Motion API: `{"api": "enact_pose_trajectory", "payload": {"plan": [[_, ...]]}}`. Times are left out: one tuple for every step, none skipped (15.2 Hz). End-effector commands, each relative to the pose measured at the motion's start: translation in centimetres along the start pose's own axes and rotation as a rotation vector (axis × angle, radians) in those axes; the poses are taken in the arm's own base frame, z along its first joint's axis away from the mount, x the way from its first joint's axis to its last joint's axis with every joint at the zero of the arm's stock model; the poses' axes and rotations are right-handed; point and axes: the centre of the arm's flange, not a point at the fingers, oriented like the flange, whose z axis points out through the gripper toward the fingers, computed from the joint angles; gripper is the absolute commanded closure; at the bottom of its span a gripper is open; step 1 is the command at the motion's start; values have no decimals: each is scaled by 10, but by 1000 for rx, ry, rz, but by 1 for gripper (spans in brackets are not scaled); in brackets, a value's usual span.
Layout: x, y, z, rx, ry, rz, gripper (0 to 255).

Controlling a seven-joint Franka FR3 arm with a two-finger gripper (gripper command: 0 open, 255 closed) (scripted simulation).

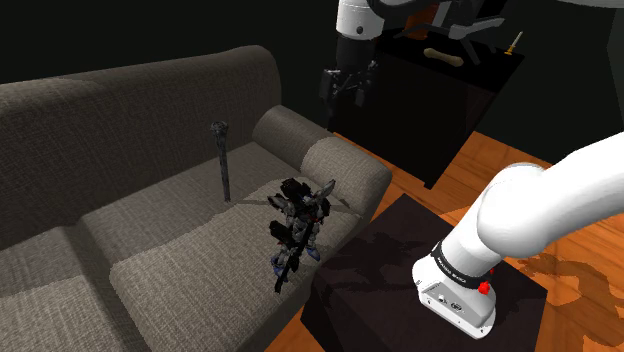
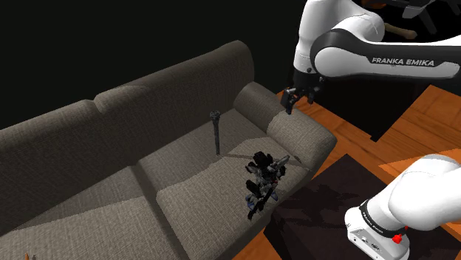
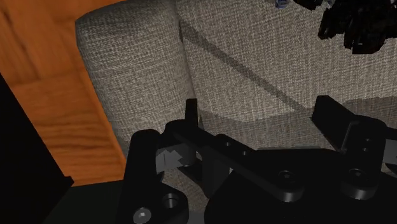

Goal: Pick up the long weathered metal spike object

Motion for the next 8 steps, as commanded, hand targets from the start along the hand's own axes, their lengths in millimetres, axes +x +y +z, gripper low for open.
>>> {"api": "enact_pose_trajectory", "payload": {"plan": [[17,-22,4,8,3,5,0],[25,-31,6,11,4,7,0],[33,-41,8,14,6,9,0],[41,-51,10,17,7,11,0],[49,-60,12,20,8,13,0],[57,-70,14,23,9,15,0],[65,-80,16,26,11,17,0],[73,-89,18,29,12,19,0]]}}
